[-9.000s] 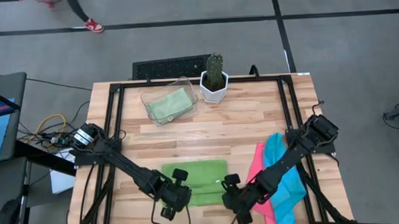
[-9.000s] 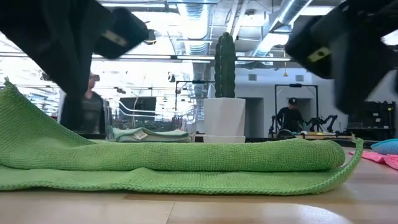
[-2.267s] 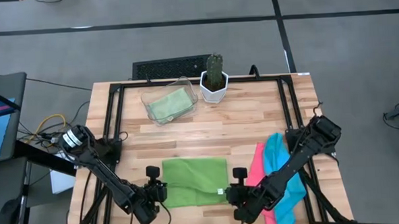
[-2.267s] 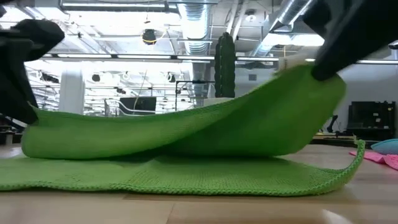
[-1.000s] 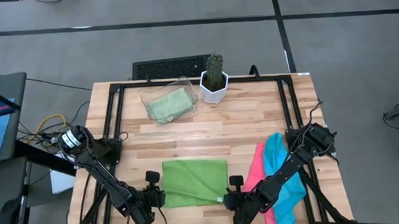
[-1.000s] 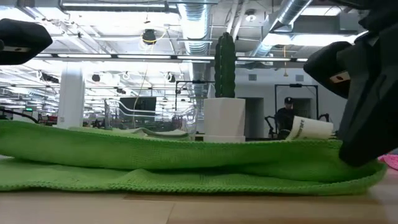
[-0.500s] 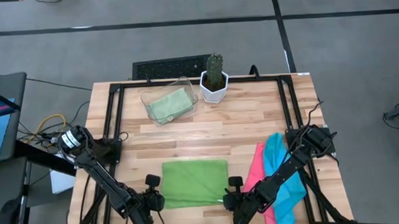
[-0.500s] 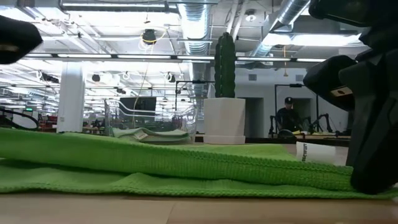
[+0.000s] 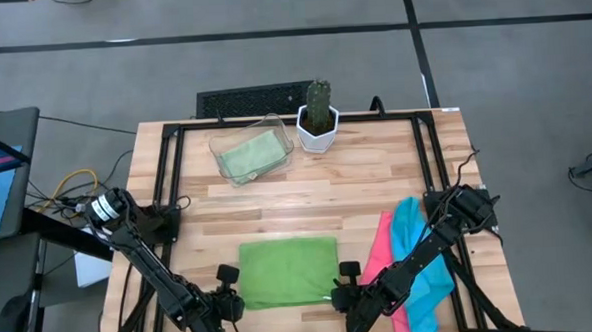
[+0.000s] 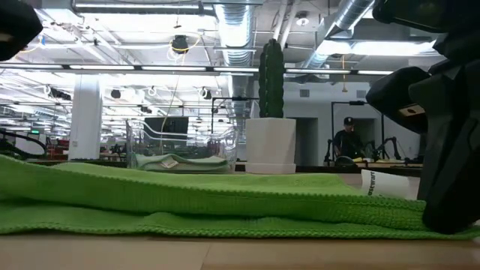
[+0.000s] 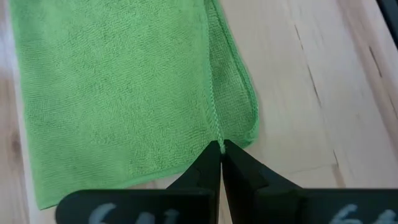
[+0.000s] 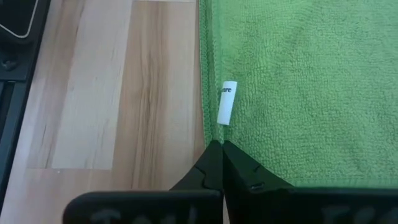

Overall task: Fold microfiber towels
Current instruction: Fold the green microfiber towel

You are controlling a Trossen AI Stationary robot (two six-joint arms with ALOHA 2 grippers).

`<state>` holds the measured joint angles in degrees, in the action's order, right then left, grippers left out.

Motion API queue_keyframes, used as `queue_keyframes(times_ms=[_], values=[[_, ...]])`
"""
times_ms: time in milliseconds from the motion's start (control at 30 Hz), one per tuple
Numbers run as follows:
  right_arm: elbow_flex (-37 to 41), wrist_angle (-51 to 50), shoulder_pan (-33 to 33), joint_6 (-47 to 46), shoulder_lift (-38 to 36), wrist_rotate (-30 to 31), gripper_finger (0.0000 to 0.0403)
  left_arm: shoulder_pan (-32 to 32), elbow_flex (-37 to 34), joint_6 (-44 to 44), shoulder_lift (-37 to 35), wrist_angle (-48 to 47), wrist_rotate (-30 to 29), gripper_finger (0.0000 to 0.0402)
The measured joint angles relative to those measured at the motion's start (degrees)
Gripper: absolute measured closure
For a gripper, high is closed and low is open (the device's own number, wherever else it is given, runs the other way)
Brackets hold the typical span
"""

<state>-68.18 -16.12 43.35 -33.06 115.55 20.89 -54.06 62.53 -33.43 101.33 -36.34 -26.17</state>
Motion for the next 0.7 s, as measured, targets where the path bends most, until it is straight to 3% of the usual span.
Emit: queue_keyframes(times_ms=[233, 700], values=[[0.0, 0.0, 0.0, -1.4, 0.0, 0.1, 0.0383, 0.0, 0.0, 1.3, 0.0, 4.6, 0.8, 0.0383], [0.0, 0.0, 0.0, -2.1, 0.0, 0.2, 0.0378, 0.0, 0.0, -0.3, 0.0, 4.3, 4.5, 0.0275]])
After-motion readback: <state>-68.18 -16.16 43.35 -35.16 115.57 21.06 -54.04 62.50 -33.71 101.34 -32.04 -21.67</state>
